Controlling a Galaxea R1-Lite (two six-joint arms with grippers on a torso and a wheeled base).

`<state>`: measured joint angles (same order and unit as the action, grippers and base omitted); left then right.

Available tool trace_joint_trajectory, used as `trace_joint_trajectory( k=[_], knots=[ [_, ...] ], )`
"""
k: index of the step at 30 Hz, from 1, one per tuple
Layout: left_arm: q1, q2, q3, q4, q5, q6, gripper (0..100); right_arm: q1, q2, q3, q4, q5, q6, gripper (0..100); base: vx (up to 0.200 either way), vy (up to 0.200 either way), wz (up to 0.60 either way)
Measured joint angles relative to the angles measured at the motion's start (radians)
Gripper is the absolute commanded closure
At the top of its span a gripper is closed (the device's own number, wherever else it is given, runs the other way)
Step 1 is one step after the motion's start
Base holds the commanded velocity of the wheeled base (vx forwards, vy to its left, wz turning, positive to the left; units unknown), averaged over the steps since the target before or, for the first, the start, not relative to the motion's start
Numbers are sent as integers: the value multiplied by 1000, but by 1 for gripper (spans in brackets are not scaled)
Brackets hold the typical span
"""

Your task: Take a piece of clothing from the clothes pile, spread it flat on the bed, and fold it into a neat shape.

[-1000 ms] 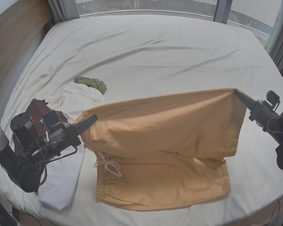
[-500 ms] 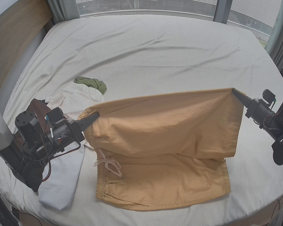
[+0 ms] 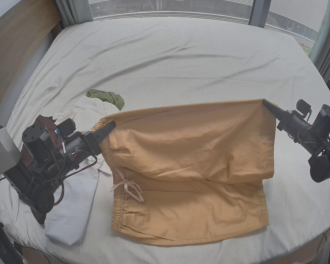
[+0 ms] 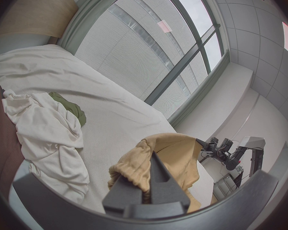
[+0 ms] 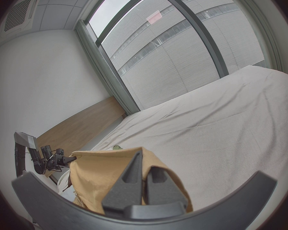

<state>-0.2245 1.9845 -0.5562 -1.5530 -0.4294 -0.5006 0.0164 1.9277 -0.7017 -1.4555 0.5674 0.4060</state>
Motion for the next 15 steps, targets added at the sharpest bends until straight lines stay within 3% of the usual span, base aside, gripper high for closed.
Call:
trace_joint_trajectory(
  k=[15],
  knots=[
    [8, 132, -111, -1, 53, -1, 100, -2, 64, -205, 138, 0, 3, 100, 0, 0, 0]
  ],
)
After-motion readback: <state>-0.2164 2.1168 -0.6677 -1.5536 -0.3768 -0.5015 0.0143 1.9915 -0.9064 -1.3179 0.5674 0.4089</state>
